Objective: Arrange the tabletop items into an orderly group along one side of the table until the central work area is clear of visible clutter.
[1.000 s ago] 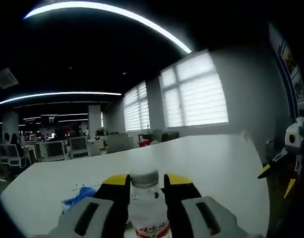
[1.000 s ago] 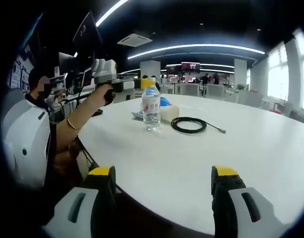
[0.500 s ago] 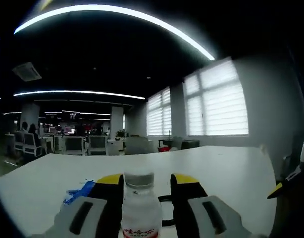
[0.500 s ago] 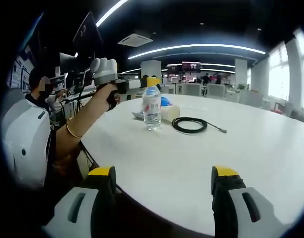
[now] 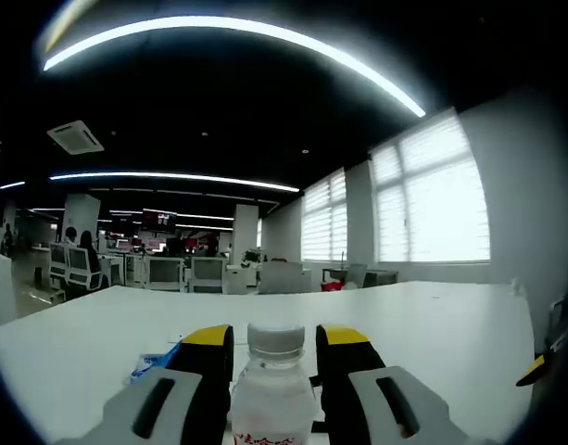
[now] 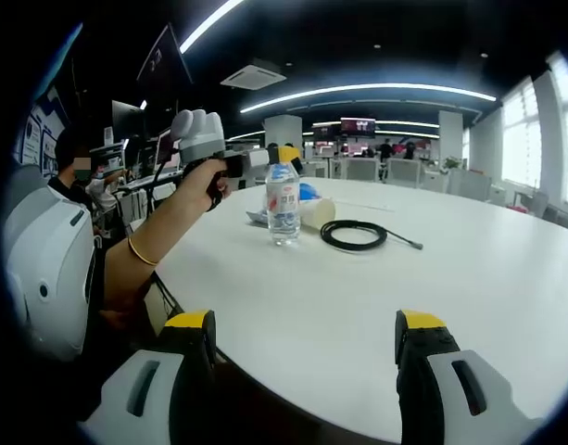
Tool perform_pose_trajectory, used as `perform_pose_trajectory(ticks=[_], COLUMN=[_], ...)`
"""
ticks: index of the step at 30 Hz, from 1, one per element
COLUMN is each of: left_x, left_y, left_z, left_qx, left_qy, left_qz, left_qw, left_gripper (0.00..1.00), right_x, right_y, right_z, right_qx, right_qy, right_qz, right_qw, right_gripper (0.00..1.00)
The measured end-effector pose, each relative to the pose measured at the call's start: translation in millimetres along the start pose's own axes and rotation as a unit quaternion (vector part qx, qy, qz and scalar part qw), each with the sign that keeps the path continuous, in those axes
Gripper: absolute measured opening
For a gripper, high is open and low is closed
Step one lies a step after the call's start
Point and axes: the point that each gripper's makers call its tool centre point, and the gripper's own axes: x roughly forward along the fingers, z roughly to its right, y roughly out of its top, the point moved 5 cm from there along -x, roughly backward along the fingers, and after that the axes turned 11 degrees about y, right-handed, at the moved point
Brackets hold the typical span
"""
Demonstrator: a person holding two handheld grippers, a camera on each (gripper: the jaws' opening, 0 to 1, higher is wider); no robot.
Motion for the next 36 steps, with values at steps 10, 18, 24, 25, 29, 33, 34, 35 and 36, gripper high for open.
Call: perform_pose_trajectory(ticks=[10,18,24,25,29,33,34,35,36], left_x=[2.5,3.4,3.6,3.8,5.0,4.7,4.6,4.6,4.8], left_y=[-0.5,-1.0,-1.1,-1.1,-0.5,-0.3,-0.2,-0.2,-0.1], left_z=[0.2,-0.6,0.6,0.4,-0.4,-0.3,-0.7,-0.6,-1.1], left_qx=[-0.003,-0.003,0.004,0.003,0.006,0.016,0.017,0.017,0.018], left_qy=[0.023,0.022,0.026,0.025,0.016,0.015,0.017,0.017,0.017], left_qz=[-0.001,-0.008,-0.004,-0.003,-0.007,-0.010,-0.009,-0.009,-0.009], left_qw=[0.9997,0.9997,0.9997,0.9997,0.9998,0.9997,0.9997,0.9997,0.9996], left_gripper=[0.30,0.23,0.22,0.22,0.22,0.22,0.22,0.22,0.22], right_x=[-1.7,-0.8,2.6,2.3,1.6,1.3,0.9,0.7,-0.7], right_y=[-0.2,-0.2,0.2,1.1,1.8,0.7,0.7,0.8,1.5], right_z=[4.4,6.0,4.0,4.5,5.2,5.7,5.9,5.8,5.7], right_qx=[0.004,0.004,0.004,0.004,0.005,0.006,0.005,0.005,0.005], right_qy=[0.000,0.000,0.009,0.007,0.007,0.007,0.007,0.006,0.006], right_qz=[0.005,0.006,0.006,0.010,0.013,0.010,0.010,0.010,0.012], right_qw=[1.0000,1.0000,0.9999,0.9999,0.9999,0.9999,0.9999,0.9999,0.9999], right_gripper=[0.76,0.75,0.75,0.75,0.75,0.75,0.75,0.75,0.75])
